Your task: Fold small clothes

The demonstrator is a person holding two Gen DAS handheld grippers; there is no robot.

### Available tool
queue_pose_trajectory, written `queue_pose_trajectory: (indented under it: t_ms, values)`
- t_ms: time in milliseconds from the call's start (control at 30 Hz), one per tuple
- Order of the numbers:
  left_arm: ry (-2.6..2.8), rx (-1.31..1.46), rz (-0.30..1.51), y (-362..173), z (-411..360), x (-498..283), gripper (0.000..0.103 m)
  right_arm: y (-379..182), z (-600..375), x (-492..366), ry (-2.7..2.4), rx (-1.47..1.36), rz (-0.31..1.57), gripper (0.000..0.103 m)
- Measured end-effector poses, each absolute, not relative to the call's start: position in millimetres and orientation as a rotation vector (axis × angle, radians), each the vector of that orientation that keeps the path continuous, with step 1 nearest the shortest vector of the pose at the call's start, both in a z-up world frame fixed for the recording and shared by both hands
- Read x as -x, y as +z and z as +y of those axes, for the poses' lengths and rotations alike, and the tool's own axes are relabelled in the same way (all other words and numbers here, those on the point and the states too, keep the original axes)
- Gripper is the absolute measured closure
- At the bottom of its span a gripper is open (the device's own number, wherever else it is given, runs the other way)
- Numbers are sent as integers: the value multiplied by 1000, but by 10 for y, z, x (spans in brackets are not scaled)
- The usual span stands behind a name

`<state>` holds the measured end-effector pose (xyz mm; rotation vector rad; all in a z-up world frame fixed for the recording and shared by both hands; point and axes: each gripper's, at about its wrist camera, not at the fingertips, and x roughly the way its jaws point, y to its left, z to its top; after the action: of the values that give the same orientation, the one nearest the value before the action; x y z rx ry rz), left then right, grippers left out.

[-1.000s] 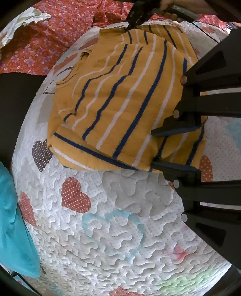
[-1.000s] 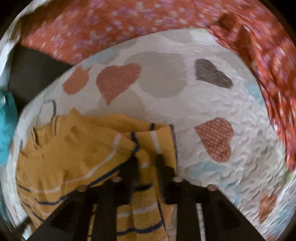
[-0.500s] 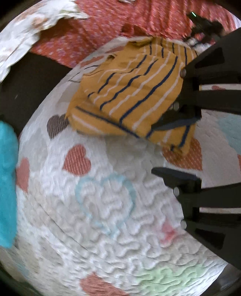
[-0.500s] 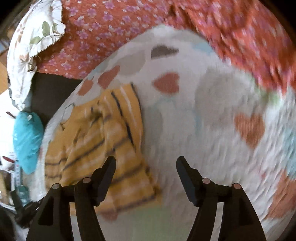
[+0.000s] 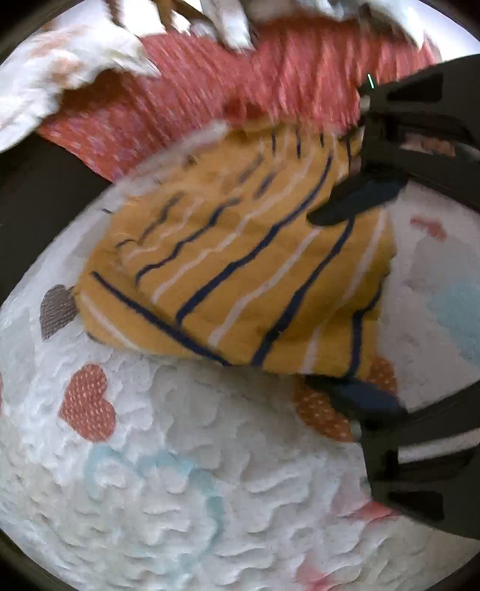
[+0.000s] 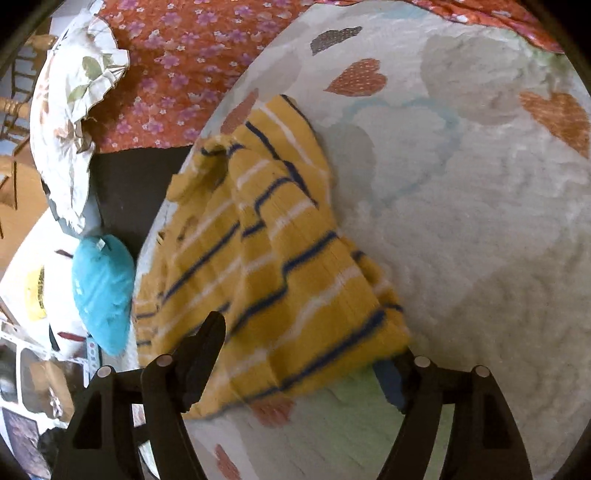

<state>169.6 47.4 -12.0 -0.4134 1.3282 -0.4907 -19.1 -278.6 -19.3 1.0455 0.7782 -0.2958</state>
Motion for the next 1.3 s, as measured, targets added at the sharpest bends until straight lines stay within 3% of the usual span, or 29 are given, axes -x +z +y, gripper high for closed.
queue_pose_trajectory:
  t_ms: [33,67,200,333,367,533,600,667,800,900,967,1167,1300]
  values:
    - [-463,340,1317,-81,428,-1666,76,-193,-2804,154,-300,-1049,781,53]
    - [-469,345,1329,-60,399,-1669,86,-208,-2849,94,-306,-1068,792,84]
    - [-443,394,1331,67,491,-1604,87,-137,-3011,109,-292,-1153,771,92]
    - [-433,351,1319,247,523,-1399,89,133,-2983,309,-247,-1109,773,94]
    - [-422,335,1322,279,517,-1323,98,172,-2975,383,-236,-1108,772,94]
    - [-327,246,1334,174,684,-1021,98,166,-2916,682,-225,-1091,814,92]
    - [-336,291,1338,127,826,-995,97,68,-2911,702,-249,-1039,863,87]
    - [-321,305,1286,210,933,-1013,95,49,-2922,770,-305,-1009,877,68]
    - [-246,260,1131,508,1045,-1006,95,409,-2882,888,-409,-871,800,64]
    - [-307,253,1055,704,899,-1021,83,796,-2764,732,-420,-699,739,64]
    - [-392,256,1048,756,678,-1104,64,950,-2637,487,-360,-630,721,64]
    - [-428,112,1090,492,91,-1312,62,512,-2333,-564,-60,-670,909,64]
    - [-382,141,1186,224,161,-1429,63,261,-2624,-833,-226,-627,939,69]
